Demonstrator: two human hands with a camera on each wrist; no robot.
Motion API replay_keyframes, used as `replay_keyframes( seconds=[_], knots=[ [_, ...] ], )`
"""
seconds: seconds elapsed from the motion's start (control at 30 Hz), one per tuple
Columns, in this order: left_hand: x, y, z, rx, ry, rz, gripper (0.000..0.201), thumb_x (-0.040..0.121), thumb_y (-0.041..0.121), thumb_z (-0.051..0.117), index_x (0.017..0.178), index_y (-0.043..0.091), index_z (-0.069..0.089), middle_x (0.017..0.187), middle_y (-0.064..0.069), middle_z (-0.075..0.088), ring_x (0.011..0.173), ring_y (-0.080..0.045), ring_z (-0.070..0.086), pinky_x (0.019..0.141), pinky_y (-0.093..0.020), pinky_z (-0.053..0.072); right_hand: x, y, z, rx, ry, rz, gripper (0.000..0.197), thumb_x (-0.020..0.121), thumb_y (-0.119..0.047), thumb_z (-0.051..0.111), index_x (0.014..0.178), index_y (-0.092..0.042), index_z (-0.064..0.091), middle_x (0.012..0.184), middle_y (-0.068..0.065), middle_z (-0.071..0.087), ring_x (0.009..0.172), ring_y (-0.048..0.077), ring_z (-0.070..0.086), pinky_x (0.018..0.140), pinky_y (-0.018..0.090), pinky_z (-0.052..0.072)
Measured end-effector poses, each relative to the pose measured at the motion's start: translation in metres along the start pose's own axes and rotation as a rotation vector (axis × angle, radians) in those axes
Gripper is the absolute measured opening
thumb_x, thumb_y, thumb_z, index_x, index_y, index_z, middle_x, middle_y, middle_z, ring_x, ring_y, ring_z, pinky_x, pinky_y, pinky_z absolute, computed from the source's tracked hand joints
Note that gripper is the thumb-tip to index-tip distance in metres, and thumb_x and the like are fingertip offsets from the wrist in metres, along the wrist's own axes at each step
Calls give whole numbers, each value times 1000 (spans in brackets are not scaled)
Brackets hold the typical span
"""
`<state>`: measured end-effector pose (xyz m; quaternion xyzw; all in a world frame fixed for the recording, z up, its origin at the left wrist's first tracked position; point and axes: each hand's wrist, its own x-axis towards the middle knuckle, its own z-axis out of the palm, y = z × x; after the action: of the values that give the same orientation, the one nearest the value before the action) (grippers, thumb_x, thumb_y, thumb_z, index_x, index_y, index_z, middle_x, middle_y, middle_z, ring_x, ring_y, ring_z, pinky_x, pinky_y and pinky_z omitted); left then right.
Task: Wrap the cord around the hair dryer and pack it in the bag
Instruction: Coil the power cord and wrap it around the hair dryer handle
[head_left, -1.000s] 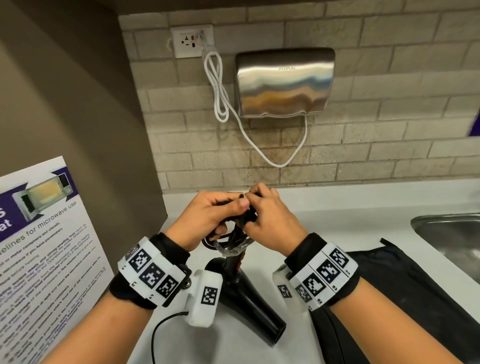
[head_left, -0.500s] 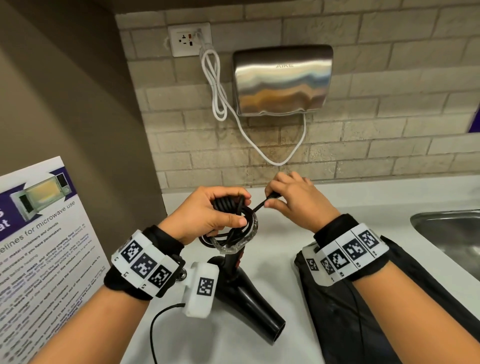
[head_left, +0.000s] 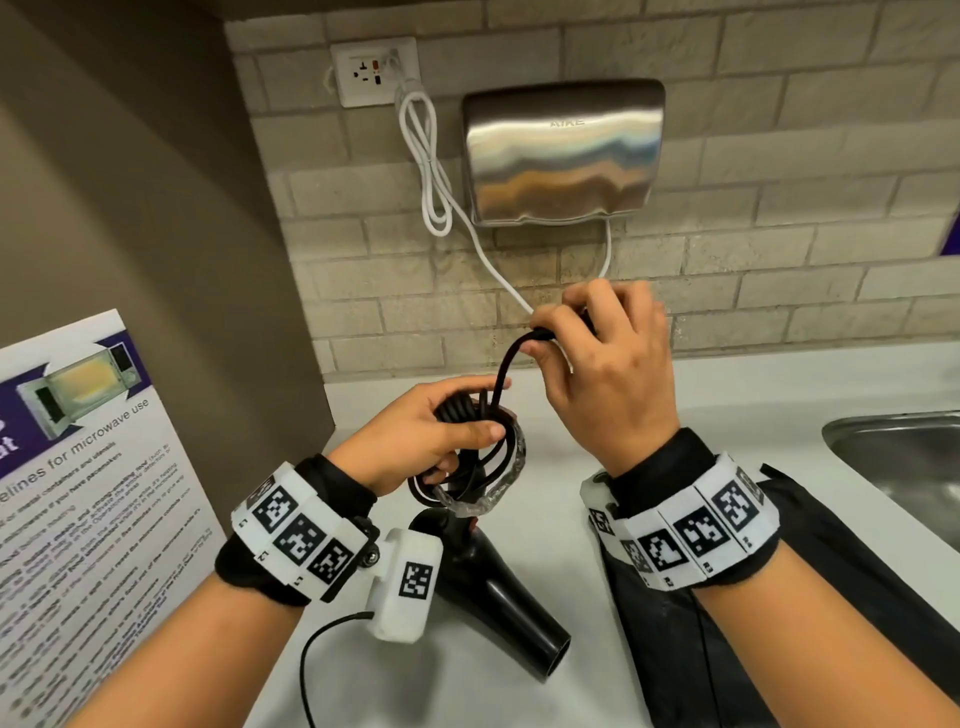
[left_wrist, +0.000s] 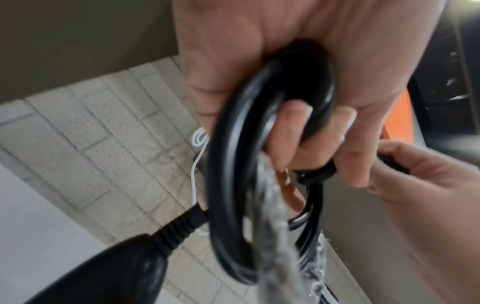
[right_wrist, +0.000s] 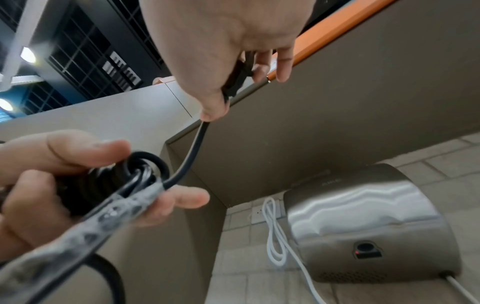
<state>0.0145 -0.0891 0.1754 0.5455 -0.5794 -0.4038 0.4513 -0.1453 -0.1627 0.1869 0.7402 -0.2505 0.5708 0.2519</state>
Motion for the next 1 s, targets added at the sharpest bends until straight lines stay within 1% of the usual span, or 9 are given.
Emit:
replay_keyframes(
  seconds=[0.1, 0.2, 0.3, 0.37, 0.47, 0.57, 0.77, 0.87, 1.0],
  knots=[
    [0, 0, 4, 8, 9, 12, 30, 86, 9, 59, 103, 33, 62, 93, -15, 56, 38, -9, 31, 35, -20, 27, -3, -8, -4, 2, -28, 38, 15, 83, -28, 57, 82, -15, 64, 86, 5, 62, 87, 20, 39, 73, 30, 30],
    [3, -2, 2, -61, 108, -16, 18, 89, 18, 56, 103, 28, 62, 84, 0, 57, 35, -7, 33, 35, -17, 27, -10, -13, -10, 86, -250, 208, 24, 88, -33, 44, 98, -19, 60, 94, 4, 59, 85, 21, 51, 74, 32, 33],
    [5, -4, -3, -112, 153, -36, 22, 91, 22, 52, 110, 27, 61, 95, -5, 53, 34, -7, 32, 35, -15, 25, -16, -19, -18, 164, -500, 319, 37, 91, -30, 30, 123, -26, 47, 108, 0, 62, 94, 25, 58, 81, 37, 38],
    [6, -3, -5, -116, 169, -41, 27, 91, 21, 52, 116, 29, 59, 92, -3, 52, 34, -7, 33, 35, -15, 25, -19, -20, -23, 195, -594, 343, 39, 92, -26, 36, 130, -26, 42, 116, -1, 62, 103, 25, 54, 87, 38, 37],
    [8, -1, -5, -134, 198, -39, 26, 91, 20, 52, 115, 29, 59, 83, 0, 51, 34, -7, 34, 34, -15, 26, -17, -20, -31, 455, -651, 428, 35, 91, -25, 47, 126, -24, 47, 108, 0, 65, 97, 12, 57, 87, 27, 44],
    [8, 2, -3, -136, 204, -28, 18, 91, 21, 52, 104, 29, 62, 79, 1, 53, 34, -6, 34, 35, -14, 25, -17, -26, -31, 656, -711, 462, 25, 90, -22, 52, 114, -20, 53, 99, -6, 64, 66, -5, 53, 61, 7, 40],
    [6, 6, 4, -149, 169, -22, 18, 93, 19, 49, 100, 27, 63, 78, -1, 58, 34, -7, 32, 35, -14, 25, -20, -32, -12, 960, -691, 603, 29, 79, -7, 67, 88, -31, 54, 94, -3, 58, 68, 31, 59, 59, 21, 49],
    [6, 7, 4, -189, 156, -29, 19, 93, 19, 47, 100, 27, 63, 78, 4, 63, 33, -5, 32, 33, -13, 24, -24, -34, -3, 953, -594, 593, 31, 72, -7, 74, 87, -29, 59, 95, -12, 45, 70, 13, 53, 68, 13, 44],
    [5, 5, 3, -231, 139, -38, 19, 94, 24, 45, 99, 28, 63, 70, 7, 63, 33, -3, 32, 32, -12, 24, -29, -37, 8, 907, -546, 536, 29, 73, -10, 73, 98, -14, 59, 105, -7, 40, 93, -14, 43, 82, -1, 31]
  ],
)
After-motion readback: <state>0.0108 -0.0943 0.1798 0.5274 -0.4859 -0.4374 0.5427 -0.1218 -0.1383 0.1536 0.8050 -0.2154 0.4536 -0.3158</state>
